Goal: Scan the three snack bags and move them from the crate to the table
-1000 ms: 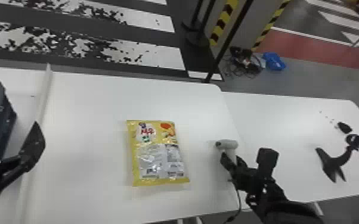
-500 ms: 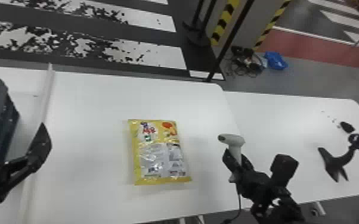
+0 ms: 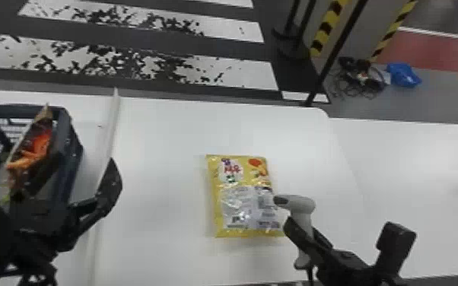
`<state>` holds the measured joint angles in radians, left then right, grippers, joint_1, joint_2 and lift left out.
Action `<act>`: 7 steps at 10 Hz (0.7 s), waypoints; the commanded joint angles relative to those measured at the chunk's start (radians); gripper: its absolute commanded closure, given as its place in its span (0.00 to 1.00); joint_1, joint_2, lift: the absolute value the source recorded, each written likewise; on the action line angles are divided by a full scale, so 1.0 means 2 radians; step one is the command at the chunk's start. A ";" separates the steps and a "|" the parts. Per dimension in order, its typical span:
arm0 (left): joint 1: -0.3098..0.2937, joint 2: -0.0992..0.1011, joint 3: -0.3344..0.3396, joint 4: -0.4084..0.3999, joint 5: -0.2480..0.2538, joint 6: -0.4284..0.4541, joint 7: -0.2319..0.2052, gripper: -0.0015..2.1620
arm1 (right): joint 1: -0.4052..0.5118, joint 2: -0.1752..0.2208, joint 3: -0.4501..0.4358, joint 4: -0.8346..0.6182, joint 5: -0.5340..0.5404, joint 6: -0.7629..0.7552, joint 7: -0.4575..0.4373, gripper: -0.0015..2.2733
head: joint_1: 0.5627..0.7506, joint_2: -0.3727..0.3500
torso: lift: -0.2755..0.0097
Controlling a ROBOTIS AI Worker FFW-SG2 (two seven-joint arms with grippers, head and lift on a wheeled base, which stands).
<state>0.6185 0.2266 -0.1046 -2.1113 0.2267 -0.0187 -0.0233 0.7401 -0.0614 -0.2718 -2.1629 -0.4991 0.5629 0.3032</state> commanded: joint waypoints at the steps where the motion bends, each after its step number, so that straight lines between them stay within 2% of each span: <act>1: 0.001 -0.002 -0.001 0.006 0.000 -0.008 0.000 0.02 | 0.008 0.001 0.029 -0.012 -0.006 0.014 0.003 0.94 | 0.70 0.32 | 0.75; 4: 0.002 -0.003 -0.005 0.006 -0.001 -0.022 0.004 0.02 | 0.016 0.000 0.090 -0.009 0.017 -0.004 -0.002 0.95 | 0.70 0.50 | 0.75; 7: 0.008 -0.001 -0.004 0.001 -0.001 -0.040 0.012 0.02 | -0.006 0.000 0.108 0.041 0.038 -0.036 -0.016 0.95 | 0.70 0.56 | 0.75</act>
<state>0.6347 0.2228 -0.1146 -2.1080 0.2242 -0.0954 0.0004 0.7386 -0.0614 -0.0592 -2.1039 -0.4274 0.4990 0.2714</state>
